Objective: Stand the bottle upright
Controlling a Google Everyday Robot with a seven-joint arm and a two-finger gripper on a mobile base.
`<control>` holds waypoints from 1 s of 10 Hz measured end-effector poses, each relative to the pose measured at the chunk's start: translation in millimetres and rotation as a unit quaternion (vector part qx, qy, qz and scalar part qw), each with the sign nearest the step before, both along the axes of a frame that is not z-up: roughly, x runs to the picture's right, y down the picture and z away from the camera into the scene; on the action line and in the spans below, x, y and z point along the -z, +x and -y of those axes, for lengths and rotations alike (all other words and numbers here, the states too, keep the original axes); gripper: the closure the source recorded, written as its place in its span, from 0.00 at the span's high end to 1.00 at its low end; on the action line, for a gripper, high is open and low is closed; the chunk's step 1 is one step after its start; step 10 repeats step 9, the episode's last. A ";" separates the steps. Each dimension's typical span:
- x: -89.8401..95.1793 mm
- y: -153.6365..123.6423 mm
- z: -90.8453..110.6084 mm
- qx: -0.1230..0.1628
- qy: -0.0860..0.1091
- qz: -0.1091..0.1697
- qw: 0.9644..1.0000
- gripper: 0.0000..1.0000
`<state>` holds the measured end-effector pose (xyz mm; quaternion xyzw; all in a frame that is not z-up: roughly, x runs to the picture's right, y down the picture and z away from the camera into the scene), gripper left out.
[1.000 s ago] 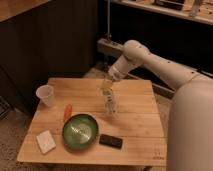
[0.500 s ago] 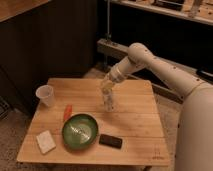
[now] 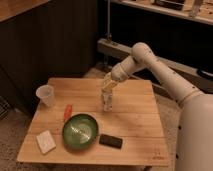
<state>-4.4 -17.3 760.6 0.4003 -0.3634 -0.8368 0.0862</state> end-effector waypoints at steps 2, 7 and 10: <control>-2.4 0.2 -0.3 -0.014 -0.009 -0.021 1.000 0.36; -1.7 2.1 -3.2 -0.008 -0.008 -0.014 1.000 0.09; -2.7 0.7 -2.4 -0.018 -0.015 -0.026 0.999 0.08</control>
